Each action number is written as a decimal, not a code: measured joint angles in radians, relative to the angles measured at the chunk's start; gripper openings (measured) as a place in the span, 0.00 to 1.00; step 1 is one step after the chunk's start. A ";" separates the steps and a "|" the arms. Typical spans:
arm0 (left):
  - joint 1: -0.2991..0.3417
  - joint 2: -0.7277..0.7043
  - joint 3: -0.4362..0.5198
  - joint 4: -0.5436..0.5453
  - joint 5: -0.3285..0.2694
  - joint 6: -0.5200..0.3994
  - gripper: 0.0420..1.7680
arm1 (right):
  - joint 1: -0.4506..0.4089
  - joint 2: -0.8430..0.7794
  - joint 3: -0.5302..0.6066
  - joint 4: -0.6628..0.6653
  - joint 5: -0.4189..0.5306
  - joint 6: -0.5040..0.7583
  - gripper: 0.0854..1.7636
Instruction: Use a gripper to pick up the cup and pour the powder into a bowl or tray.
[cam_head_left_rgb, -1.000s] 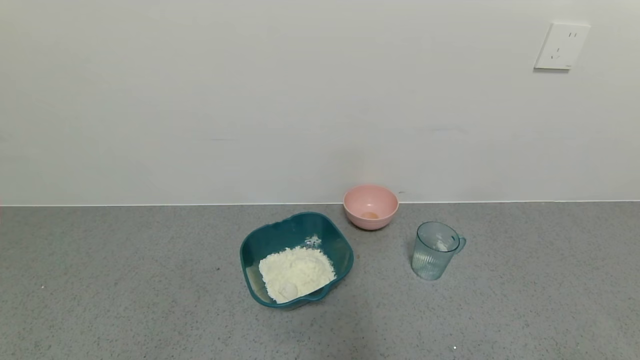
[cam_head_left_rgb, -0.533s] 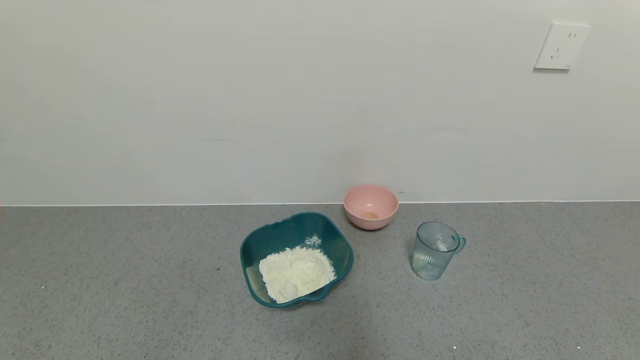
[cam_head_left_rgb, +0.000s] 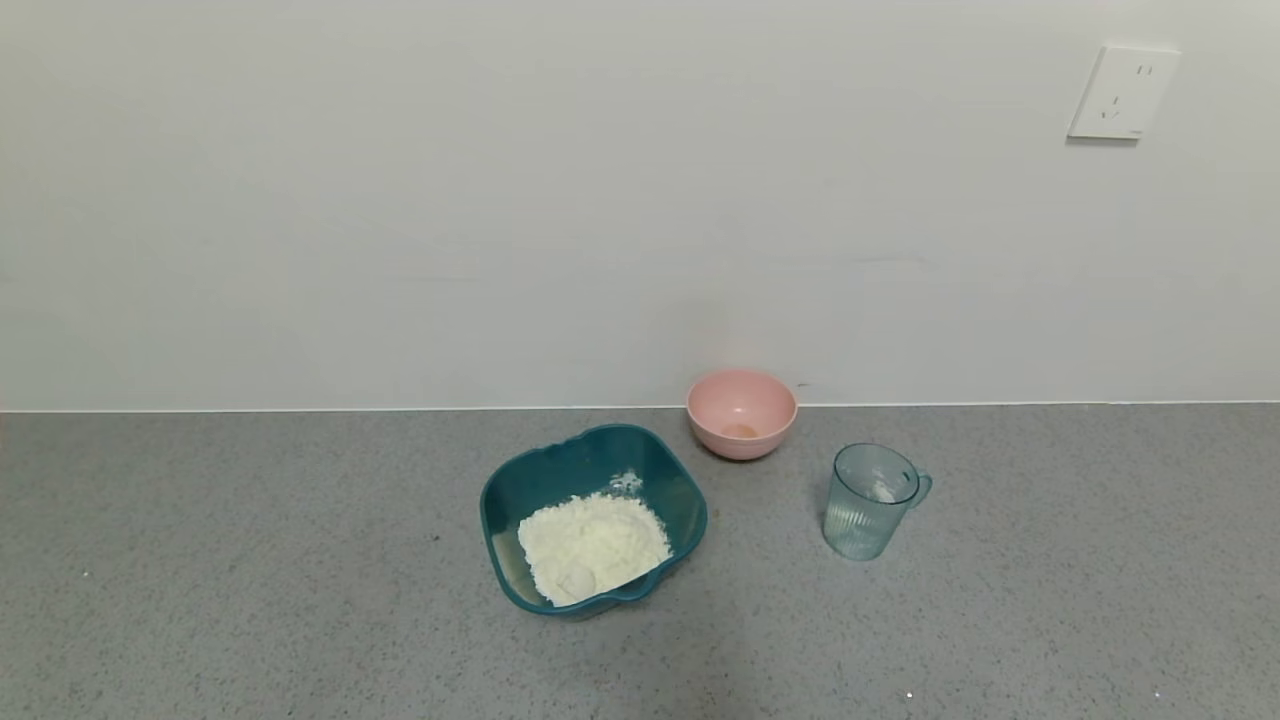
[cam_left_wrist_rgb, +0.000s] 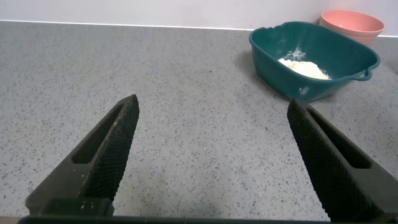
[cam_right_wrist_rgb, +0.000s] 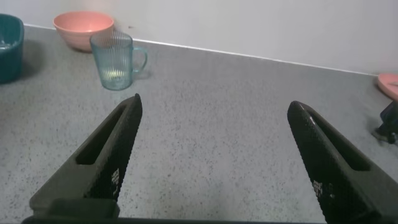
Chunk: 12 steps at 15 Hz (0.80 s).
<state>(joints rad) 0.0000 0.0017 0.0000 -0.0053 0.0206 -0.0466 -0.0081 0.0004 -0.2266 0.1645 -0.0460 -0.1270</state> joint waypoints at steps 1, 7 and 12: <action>0.000 0.000 0.000 0.000 0.000 0.000 0.97 | 0.000 0.000 0.030 -0.023 0.000 -0.003 0.96; 0.000 0.000 0.000 0.000 0.000 0.000 0.97 | 0.001 -0.001 0.194 -0.171 0.023 -0.034 0.96; 0.000 0.000 0.000 0.000 0.000 0.000 0.97 | 0.002 -0.002 0.218 -0.164 0.083 0.009 0.96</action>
<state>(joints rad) 0.0000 0.0017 0.0000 -0.0057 0.0206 -0.0470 -0.0062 -0.0013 -0.0085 0.0000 0.0368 -0.1177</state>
